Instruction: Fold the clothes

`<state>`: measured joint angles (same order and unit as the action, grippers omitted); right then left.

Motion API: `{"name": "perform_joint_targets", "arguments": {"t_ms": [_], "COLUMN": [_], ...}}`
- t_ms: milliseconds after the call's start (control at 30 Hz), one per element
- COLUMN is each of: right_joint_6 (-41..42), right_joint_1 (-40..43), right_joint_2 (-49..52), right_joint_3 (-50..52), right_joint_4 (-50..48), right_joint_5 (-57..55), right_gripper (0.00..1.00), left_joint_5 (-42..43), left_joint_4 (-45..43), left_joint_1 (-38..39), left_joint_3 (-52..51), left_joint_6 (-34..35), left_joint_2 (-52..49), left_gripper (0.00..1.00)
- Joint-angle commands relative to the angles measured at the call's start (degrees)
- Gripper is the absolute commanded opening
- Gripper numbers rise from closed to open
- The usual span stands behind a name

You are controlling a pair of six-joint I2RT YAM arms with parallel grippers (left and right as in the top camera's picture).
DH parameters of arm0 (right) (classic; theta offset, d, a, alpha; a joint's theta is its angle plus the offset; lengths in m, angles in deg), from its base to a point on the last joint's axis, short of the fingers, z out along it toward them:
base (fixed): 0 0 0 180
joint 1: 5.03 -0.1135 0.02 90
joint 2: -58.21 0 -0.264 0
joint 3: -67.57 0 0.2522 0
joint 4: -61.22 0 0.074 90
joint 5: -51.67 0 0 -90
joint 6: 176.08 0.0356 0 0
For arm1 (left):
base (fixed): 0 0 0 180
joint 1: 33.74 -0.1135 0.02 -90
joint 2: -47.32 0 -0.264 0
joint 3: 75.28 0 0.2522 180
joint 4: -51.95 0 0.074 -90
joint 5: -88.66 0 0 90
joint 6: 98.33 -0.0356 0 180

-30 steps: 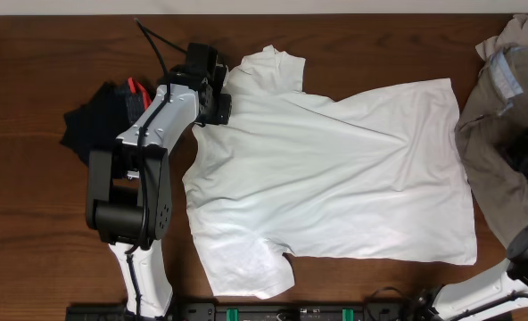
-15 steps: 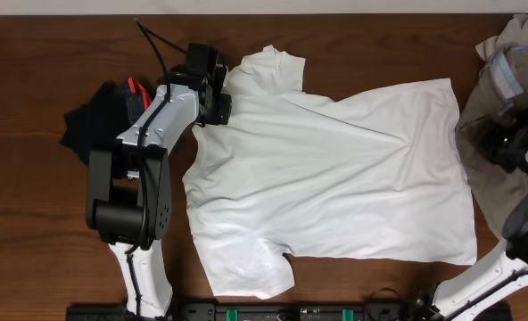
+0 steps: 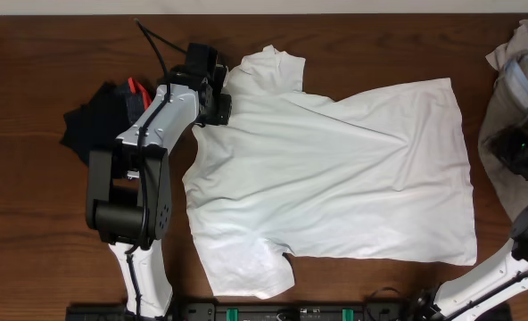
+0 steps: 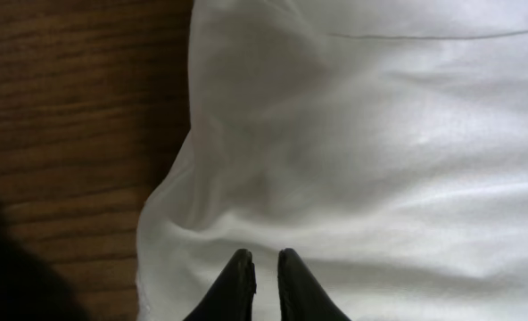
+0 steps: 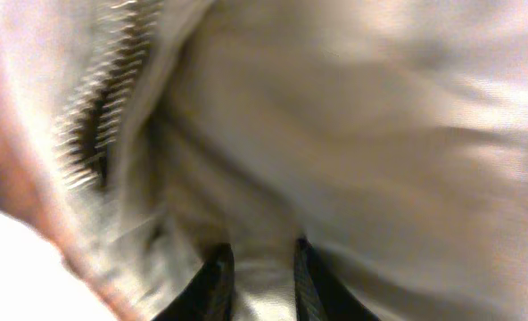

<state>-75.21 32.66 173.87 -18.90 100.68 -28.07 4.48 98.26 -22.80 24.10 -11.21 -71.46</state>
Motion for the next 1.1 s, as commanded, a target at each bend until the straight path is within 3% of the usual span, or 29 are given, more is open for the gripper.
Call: {"name": "perform_joint_targets", "arguments": {"t_ms": [0, 200, 300, 600, 867, 1067], "right_joint_6": [-2.8, -2.8, -2.8, 3.0, 8.5, 10.4], "right_joint_1": [-1.1, -5.6, -9.5, -21.8, -26.5, -26.9], "right_joint_2": [-2.0, -8.6, -8.8, -6.1, -1.3, 2.2], "right_joint_3": [-0.3, -0.3, -0.2, 2.8, 2.8, 2.8], "right_joint_4": [0.8, 7.6, 11.6, 12.7, 9.3, 6.2], "right_joint_5": [21.2, 24.6, 22.3, 3.8, 0.5, 0.4], "right_gripper": [0.23, 0.06, 0.04, 0.05, 0.06, 0.07], "left_joint_5": [0.2, 2.5, 6.3, 8.7, 10.2, 5.5], "left_joint_4": [0.0, 1.1, 2.1, 2.8, 4.6, -1.2], "left_joint_1": [-0.2, -0.2, -0.1, 0.1, 1.4, 0.8], "left_joint_3": [-0.3, -0.3, -0.3, -0.3, -0.8, -0.8], "left_joint_6": [-0.3, 0.1, 0.1, -2.5, -8.1, -7.3], "left_joint_2": [0.9, 3.2, 2.9, 2.2, -1.3, -6.6], "left_gripper": [0.17, 0.17, 0.17, 0.11, 0.11, 0.1]}}
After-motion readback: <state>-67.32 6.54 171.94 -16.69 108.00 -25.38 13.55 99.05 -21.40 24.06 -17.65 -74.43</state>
